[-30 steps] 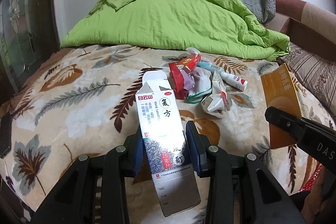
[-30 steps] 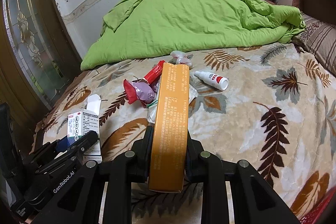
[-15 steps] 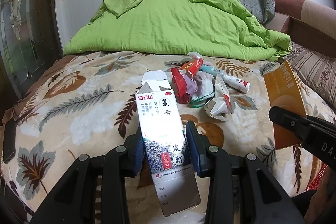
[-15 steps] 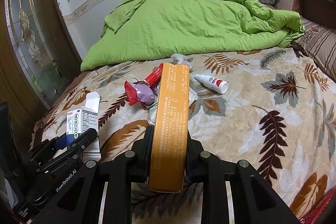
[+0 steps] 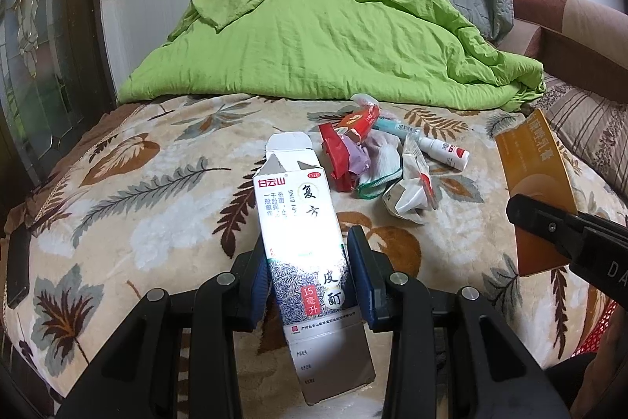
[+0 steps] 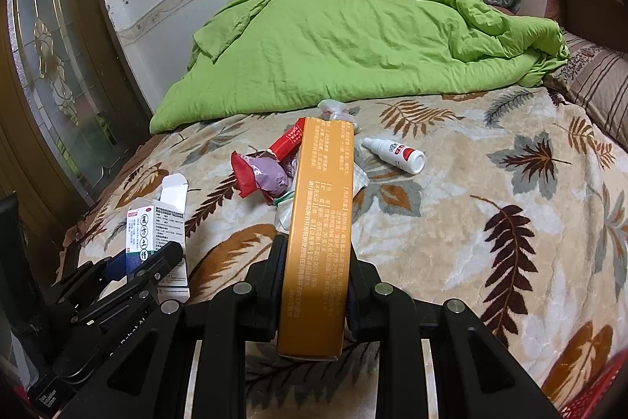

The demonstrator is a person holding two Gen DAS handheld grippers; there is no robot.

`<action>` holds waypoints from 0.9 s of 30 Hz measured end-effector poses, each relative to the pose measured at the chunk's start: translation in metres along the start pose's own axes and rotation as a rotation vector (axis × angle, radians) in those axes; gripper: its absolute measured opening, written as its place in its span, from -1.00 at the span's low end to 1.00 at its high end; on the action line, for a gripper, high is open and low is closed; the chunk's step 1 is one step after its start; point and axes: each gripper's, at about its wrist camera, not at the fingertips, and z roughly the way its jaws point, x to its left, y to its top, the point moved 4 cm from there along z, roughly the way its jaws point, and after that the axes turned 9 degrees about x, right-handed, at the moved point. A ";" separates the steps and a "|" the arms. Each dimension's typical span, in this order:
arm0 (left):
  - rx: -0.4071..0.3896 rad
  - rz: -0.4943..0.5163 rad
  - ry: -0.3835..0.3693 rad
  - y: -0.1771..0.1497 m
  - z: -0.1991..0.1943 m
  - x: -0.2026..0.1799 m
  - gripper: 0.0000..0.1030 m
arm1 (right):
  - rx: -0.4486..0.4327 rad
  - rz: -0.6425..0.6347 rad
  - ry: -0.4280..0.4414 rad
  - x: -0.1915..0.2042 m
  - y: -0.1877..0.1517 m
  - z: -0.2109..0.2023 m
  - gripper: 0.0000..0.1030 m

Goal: Collect trash

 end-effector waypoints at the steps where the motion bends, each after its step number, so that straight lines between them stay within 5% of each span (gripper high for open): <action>1: 0.000 0.001 0.001 -0.001 0.000 -0.001 -0.30 | 0.000 0.000 0.000 0.000 0.000 0.000 -0.47; 27: 0.004 0.000 0.003 0.000 0.000 -0.003 -0.30 | 0.006 0.006 0.004 -0.002 -0.003 0.003 -0.47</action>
